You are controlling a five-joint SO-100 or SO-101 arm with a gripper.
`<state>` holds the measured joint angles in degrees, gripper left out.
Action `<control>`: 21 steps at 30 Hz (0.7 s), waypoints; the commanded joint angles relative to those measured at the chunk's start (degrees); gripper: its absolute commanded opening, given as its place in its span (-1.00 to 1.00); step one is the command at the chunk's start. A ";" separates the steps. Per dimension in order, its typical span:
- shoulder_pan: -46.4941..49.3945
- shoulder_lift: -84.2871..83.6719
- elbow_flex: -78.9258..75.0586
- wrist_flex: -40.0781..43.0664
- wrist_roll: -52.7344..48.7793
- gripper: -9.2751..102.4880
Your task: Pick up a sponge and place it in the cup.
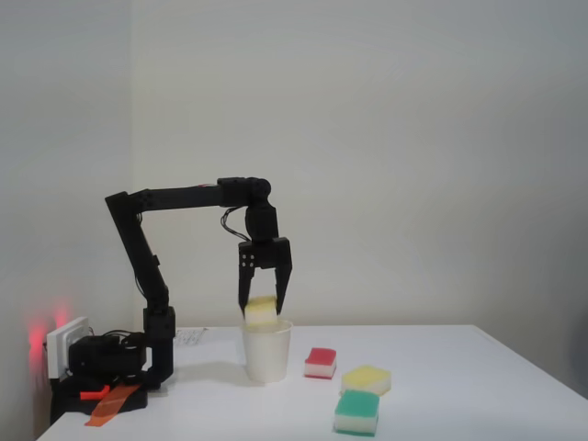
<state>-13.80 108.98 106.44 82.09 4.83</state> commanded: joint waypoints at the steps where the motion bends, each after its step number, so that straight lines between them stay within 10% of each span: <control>1: -0.70 1.58 0.00 0.26 1.05 -0.25; 12: -0.44 1.23 -4.39 4.48 0.97 -0.20; 21: 15.03 3.25 -11.69 14.94 -15.12 -0.68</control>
<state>-1.14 109.69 94.83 96.15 -6.86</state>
